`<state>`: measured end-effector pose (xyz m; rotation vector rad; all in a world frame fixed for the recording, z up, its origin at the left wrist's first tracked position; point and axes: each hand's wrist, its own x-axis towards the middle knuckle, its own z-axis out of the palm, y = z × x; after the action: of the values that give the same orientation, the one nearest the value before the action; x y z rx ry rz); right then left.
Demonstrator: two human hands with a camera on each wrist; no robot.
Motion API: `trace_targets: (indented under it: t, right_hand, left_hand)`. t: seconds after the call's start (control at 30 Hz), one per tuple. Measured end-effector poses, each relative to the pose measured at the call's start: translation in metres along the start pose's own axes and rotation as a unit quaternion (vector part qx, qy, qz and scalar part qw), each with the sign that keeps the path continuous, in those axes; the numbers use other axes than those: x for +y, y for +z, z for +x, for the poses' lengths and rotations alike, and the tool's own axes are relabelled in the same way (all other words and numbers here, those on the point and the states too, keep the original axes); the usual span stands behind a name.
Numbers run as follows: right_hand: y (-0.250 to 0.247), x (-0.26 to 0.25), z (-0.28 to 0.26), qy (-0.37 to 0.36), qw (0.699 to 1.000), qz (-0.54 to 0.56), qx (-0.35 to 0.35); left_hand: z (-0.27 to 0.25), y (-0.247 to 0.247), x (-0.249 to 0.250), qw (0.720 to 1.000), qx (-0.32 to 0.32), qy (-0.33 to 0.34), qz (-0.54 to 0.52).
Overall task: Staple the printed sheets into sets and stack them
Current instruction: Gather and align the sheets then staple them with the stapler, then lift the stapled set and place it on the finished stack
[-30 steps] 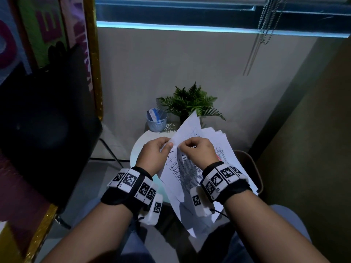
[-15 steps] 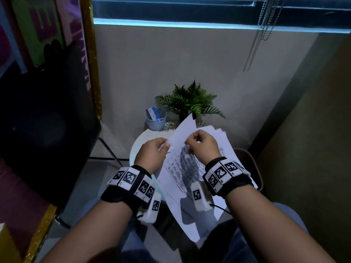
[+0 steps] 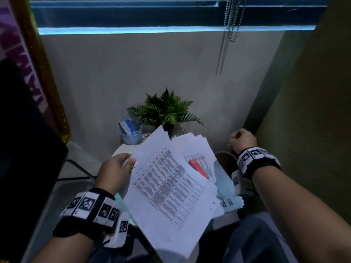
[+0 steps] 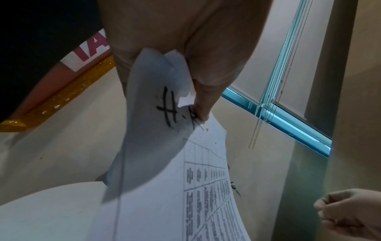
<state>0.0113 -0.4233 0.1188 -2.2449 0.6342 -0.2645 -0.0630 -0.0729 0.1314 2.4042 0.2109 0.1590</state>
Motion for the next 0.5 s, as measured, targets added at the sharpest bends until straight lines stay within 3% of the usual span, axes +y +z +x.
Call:
trace_targets:
  t: [0.17,0.33,0.4,0.5]
  right_hand:
    - [-0.018,0.002,0.042,0.003,0.998,-0.055,-0.002]
    - [-0.013,-0.005,0.041,0.0,1.0,-0.004,-0.003]
    - [-0.004,-0.011,0.029,-0.034,0.999,0.026,-0.033]
    - [0.014,-0.025,0.001,-0.097,0.985,0.059,-0.131]
  left_hand:
    - [0.013,0.0,-0.001,1.0,0.0,-0.009,0.018]
    - [0.023,-0.002,-0.001,1.0,-0.014,-0.016,0.022]
    - [0.025,-0.005,0.002,1.0,-0.007,-0.009,0.005]
    - [0.021,-0.014,0.011,1.0,0.004,0.008,-0.017]
